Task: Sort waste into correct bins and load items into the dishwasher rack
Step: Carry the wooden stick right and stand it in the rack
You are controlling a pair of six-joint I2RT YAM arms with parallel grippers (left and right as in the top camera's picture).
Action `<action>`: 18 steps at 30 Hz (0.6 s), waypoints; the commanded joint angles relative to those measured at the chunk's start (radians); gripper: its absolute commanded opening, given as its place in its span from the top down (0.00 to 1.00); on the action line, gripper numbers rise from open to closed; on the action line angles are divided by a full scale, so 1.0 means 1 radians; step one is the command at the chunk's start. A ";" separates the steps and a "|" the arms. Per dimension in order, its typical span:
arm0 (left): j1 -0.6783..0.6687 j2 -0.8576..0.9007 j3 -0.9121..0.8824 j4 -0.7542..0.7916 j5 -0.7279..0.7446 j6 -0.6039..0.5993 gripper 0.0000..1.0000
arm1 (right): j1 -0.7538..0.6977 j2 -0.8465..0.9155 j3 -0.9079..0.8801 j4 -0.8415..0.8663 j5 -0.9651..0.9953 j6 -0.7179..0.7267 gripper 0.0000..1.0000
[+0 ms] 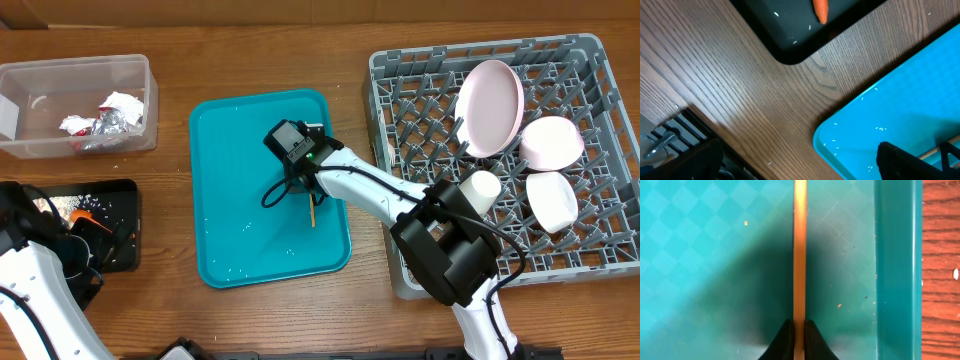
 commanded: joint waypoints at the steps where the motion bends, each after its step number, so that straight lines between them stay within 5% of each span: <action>1: 0.005 -0.017 0.021 0.001 0.011 -0.018 0.00 | 0.003 0.047 0.010 -0.006 -0.045 0.009 0.96; 18: 0.005 -0.017 0.021 0.001 0.011 -0.018 0.00 | -0.038 -0.084 0.127 -0.164 -0.080 0.009 0.96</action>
